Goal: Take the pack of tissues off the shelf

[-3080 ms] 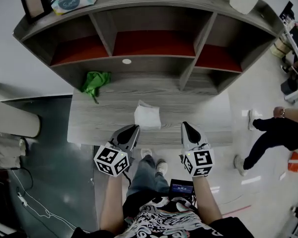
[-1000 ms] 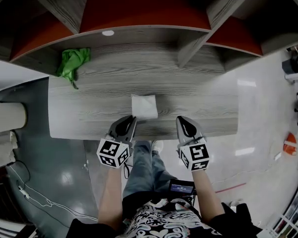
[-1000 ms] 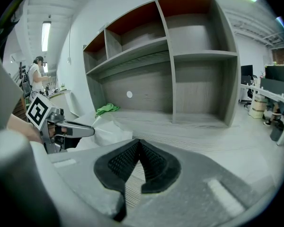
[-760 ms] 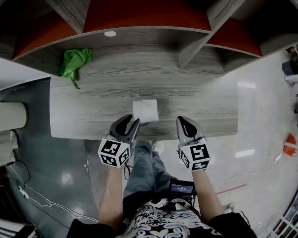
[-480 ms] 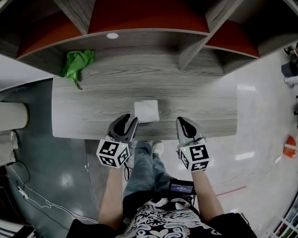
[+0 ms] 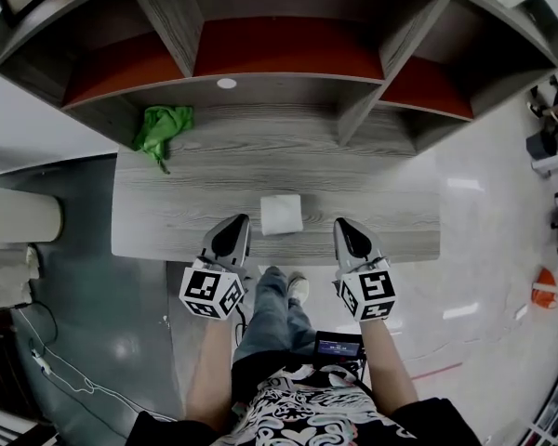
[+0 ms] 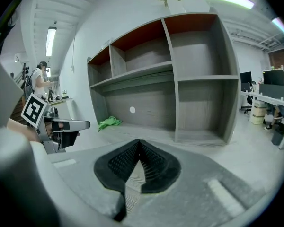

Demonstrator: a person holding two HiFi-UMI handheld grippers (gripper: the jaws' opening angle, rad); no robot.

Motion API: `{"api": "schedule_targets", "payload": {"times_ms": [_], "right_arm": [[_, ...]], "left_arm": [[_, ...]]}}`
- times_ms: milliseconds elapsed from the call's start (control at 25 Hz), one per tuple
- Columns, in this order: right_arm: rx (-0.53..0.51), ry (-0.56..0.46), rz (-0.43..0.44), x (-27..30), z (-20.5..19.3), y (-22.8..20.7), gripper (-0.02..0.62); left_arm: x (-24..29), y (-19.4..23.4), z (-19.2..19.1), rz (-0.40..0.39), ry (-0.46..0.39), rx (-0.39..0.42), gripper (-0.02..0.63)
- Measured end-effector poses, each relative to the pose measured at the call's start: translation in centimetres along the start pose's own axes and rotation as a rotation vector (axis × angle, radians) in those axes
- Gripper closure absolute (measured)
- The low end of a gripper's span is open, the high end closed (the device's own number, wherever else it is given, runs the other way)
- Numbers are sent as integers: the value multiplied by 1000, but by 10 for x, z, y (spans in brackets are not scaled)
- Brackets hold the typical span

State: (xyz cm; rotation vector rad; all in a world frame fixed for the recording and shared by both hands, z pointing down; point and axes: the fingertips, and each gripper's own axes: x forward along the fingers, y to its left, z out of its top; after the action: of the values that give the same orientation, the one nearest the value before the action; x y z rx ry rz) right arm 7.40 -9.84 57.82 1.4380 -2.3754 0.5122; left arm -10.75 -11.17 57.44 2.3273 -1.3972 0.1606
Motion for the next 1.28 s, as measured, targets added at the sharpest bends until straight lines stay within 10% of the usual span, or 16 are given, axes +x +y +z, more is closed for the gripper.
{"api": "schedule_targets", "payload": {"times_ms": [240,1280], "right_arm": [[9,-68,-8,-13,32,3,591],[-62,-242,-4,-61,113,23,591]], "left_arm": [[-12,-11,30,52,-10,159,598],[-46,-67,132,-70,-166,122,598]]}}
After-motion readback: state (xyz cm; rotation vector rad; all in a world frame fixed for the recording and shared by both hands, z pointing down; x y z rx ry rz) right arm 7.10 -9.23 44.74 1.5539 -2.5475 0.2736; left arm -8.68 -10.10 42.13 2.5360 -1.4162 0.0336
